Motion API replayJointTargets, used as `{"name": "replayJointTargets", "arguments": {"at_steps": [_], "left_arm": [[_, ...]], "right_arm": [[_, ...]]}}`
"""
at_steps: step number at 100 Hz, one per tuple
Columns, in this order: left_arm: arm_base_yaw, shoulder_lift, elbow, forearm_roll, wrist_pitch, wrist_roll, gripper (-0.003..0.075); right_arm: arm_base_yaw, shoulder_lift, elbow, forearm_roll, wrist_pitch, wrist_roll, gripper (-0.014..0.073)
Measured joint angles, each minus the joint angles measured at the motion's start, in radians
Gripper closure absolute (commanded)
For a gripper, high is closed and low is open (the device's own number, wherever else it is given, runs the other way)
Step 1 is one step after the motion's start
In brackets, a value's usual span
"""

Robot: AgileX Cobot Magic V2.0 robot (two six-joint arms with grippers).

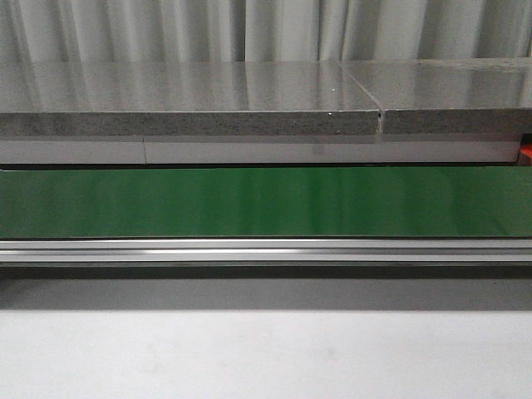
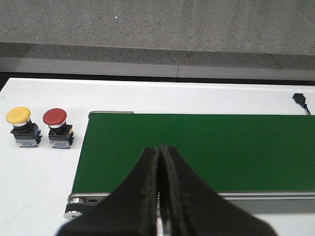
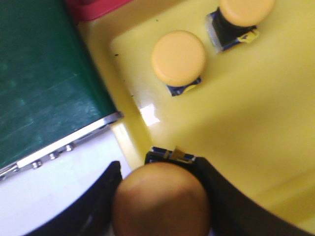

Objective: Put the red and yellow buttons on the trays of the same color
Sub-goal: 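Lower the yellow button into the yellow tray and open the right gripper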

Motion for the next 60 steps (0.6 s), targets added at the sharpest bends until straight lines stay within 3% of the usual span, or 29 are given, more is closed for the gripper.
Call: {"name": "replayJointTargets", "arguments": {"at_steps": [60], "left_arm": [[0.000,0.000,0.000,0.000,0.000,0.000,0.0739]], "right_arm": [[-0.034,0.213,0.049,-0.026,-0.153,0.043,0.0515]]}}
